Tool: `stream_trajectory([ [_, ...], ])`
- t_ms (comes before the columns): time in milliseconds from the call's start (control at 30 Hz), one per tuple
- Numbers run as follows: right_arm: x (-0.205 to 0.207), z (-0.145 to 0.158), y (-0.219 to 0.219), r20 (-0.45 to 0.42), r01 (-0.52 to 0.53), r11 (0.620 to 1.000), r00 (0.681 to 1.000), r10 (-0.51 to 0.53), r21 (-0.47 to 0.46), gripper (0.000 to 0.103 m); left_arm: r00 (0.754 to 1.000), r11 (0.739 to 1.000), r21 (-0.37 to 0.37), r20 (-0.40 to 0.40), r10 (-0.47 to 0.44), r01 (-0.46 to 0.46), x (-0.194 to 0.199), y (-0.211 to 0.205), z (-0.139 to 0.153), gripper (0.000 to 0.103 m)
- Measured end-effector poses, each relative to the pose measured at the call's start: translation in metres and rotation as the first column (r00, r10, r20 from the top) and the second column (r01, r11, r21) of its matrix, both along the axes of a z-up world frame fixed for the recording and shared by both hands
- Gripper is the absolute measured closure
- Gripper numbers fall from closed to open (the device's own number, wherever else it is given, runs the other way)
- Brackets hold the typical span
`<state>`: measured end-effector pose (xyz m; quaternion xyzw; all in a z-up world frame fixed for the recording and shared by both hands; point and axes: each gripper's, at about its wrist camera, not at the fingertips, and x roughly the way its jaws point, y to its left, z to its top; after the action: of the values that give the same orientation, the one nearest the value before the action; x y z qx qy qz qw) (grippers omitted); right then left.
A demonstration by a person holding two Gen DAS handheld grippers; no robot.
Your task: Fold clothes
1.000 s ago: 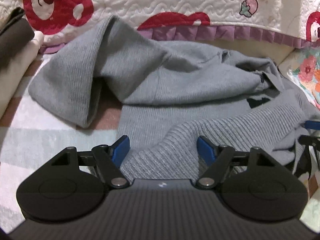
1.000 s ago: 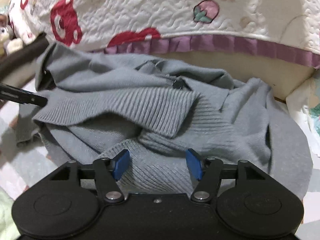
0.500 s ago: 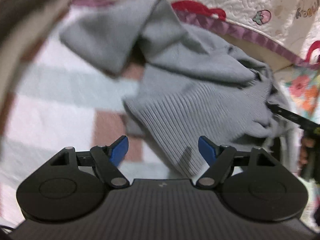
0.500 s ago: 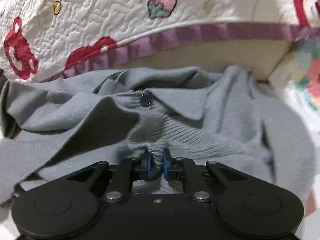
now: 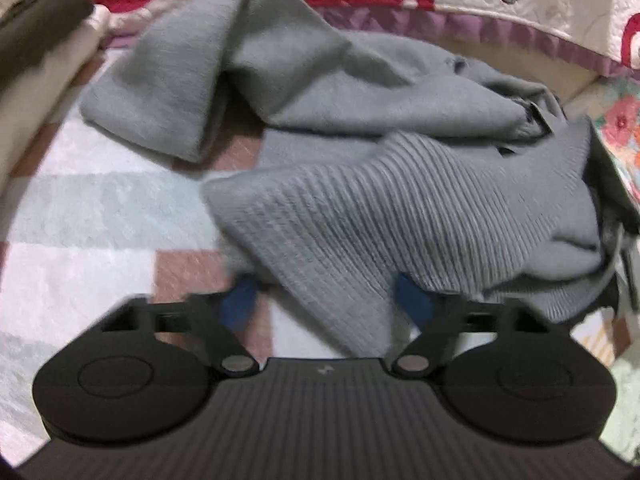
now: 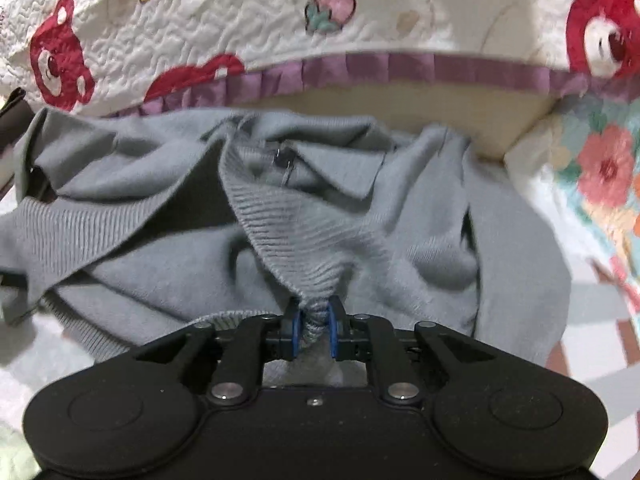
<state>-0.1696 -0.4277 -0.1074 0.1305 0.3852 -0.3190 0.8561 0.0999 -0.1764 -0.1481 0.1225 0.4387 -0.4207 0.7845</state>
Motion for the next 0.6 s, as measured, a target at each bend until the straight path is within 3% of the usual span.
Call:
stream_trajectory([
  [67, -0.002, -0.004, -0.003, 0.015, 0.045, 0.999, 0.999, -0.046, 0.027, 0.060, 0.999, 1.000, 0.001, 0.040, 0.006, -0.006, 0.001, 0.003, 0.005, 0.079],
  [100, -0.003, -0.006, -0.004, 0.023, 0.068, 0.997, 0.997, -0.069, 0.040, 0.043, 0.999, 1.000, -0.011, 0.046, 0.014, -0.013, 0.001, 0.006, 0.008, 0.086],
  [133, -0.004, -0.008, -0.005, 0.030, 0.090, 0.994, 0.995, -0.092, 0.054, 0.032, 0.998, 1.000, -0.024, 0.051, 0.021, -0.020, 0.002, 0.008, 0.011, 0.088],
  [200, -0.004, -0.016, -0.011, 0.038, 0.140, 0.986, 0.989, -0.144, 0.091, 0.031, 0.997, 0.998, -0.038, 0.071, 0.044, -0.041, 0.003, 0.011, 0.016, 0.088],
  [267, -0.005, -0.023, -0.019, 0.065, 0.169, 0.979, 0.982, -0.177, 0.116, 0.036, 0.991, 0.998, -0.038, 0.123, 0.052, -0.047, 0.001, 0.011, 0.021, 0.095],
  [300, -0.006, -0.026, -0.024, 0.081, 0.180, 0.975, 0.978, -0.191, 0.126, 0.071, 0.988, 0.998, -0.040, 0.143, 0.054, -0.048, 0.000, 0.012, 0.025, 0.097],
  [333, -0.014, -0.021, -0.021, 0.092, 0.188, 0.976, 0.976, -0.199, 0.110, 0.091, 0.989, 0.997, -0.055, 0.135, 0.056, -0.049, 0.000, 0.016, 0.030, 0.097],
  [467, -0.068, 0.019, 0.006, 0.124, 0.213, 0.977, 0.970, -0.208, -0.025, 0.094, 0.999, 0.984, -0.169, -0.015, 0.051, -0.053, 0.003, 0.043, 0.059, 0.100],
  [600, -0.122, 0.060, 0.034, 0.157, 0.237, 0.958, 0.964, -0.213, -0.159, 0.094, 0.981, 0.966, -0.252, -0.192, 0.012, -0.061, 0.002, 0.066, 0.068, 0.098],
])
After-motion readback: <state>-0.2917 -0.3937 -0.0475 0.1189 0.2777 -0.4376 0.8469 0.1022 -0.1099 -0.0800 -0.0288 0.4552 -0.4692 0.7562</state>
